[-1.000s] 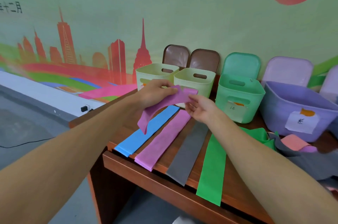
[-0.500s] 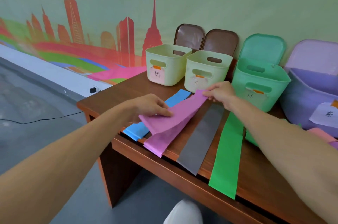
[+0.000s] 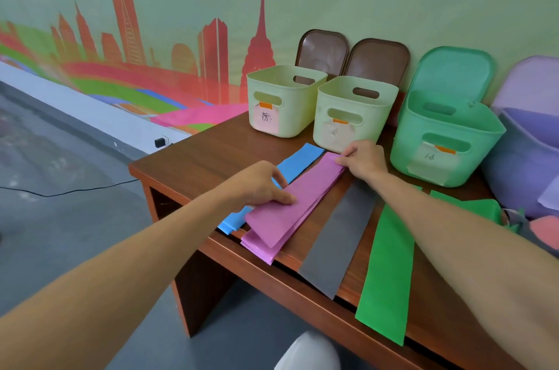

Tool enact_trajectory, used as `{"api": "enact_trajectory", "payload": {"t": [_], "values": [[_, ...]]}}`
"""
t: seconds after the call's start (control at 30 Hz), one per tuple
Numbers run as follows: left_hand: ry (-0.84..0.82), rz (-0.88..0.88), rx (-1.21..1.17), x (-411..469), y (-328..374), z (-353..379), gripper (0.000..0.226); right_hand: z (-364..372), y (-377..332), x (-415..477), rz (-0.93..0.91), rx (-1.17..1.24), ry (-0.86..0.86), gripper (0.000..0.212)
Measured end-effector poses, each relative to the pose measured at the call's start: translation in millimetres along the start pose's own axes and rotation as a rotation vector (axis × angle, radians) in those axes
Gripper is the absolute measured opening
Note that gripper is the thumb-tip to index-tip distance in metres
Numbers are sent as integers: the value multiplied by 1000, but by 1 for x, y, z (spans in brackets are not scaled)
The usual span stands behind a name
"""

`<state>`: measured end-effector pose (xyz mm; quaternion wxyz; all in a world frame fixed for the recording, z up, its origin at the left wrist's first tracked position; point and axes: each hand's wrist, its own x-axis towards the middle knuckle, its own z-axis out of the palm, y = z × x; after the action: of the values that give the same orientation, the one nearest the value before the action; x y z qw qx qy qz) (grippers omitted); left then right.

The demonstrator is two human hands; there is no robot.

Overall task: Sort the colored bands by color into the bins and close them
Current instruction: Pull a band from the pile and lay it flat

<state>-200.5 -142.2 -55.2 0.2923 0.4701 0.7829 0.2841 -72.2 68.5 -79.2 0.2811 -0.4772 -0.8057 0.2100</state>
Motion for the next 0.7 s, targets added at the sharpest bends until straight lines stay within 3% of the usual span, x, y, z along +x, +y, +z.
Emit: {"api": "enact_trajectory", "payload": {"t": [0.23, 0.53, 0.7], "values": [[60, 71, 274, 1, 3, 5, 44, 8, -2, 1, -31, -100, -12, 15], [-25, 22, 245, 6, 6, 5, 43, 9, -4, 7, -36, -182, -35, 12], [24, 76, 458, 4, 7, 9, 41, 12, -4, 8, -63, -281, -40, 17]]}}
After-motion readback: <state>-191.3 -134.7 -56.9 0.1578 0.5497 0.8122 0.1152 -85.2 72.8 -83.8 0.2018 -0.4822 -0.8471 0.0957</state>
